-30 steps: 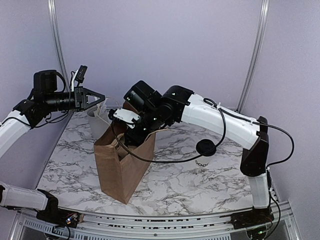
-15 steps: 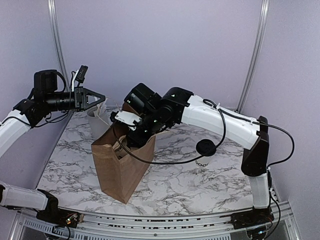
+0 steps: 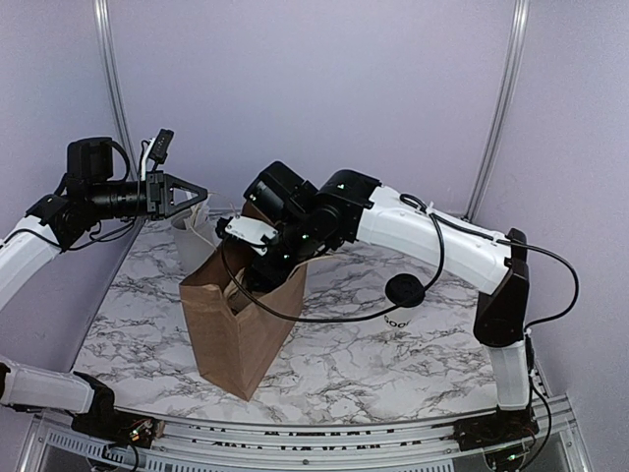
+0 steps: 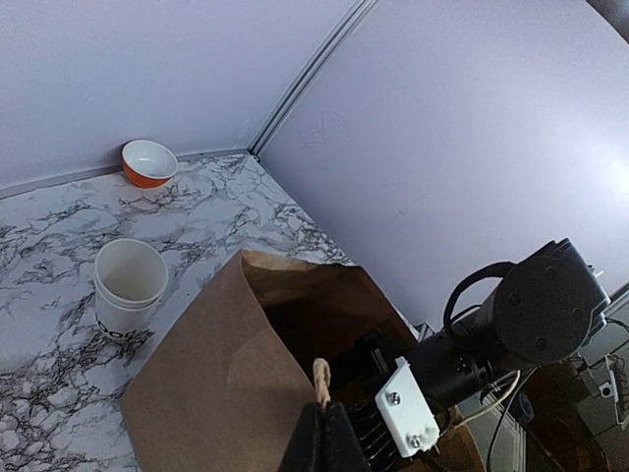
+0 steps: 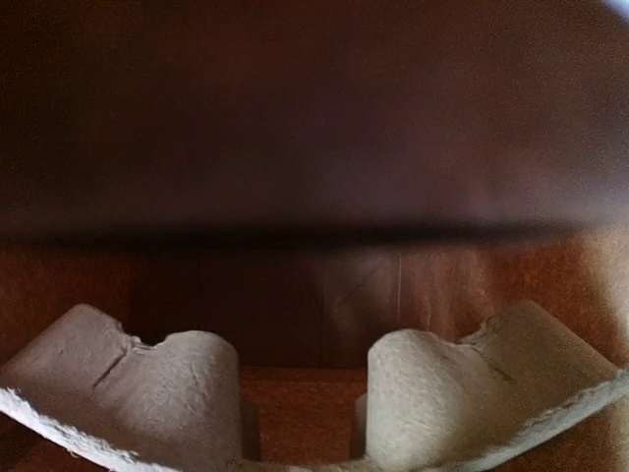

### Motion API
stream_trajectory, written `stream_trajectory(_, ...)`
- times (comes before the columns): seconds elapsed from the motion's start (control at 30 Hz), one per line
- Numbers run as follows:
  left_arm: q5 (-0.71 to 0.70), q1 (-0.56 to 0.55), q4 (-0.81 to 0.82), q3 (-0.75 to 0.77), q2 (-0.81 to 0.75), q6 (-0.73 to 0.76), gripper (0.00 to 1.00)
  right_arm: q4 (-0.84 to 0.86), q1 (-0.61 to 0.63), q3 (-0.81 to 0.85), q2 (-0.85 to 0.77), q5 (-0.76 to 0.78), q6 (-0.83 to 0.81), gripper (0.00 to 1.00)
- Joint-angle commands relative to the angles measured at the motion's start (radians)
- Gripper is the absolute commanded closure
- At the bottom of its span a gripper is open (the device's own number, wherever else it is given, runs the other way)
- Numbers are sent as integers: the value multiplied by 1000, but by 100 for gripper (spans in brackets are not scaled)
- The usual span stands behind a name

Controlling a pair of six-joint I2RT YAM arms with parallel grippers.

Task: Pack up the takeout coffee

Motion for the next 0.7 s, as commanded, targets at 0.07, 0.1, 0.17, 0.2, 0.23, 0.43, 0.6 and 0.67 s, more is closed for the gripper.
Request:
stream_trajectory(0.07,19,5,-14,28,5,10,100,-17,5,60,11,19,2,44)
stream_trajectory(0.1,18,6,-14,28,6,9,100,-16,5,66,11,21,1,43)
stream_trajectory(0.17,17,5,-14,30,6,9,100,-14,7,79,10,27,3,42)
stream_trajectory(0.2,15,6,-15,30,6,8,100,-12,7,85,9,28,3,42)
stream_trajectory(0.23,14,5,-14,30,7,8,100,-9,8,91,7,31,5,42)
stream_trajectory(0.43,12,5,-14,31,6,7,100,-1,7,114,2,42,14,41)
stream_trajectory(0.6,14,5,-14,36,4,2,100,1,7,128,4,58,32,41)
stream_trajectory(0.67,16,6,-15,36,2,1,99,6,5,132,2,60,39,40)
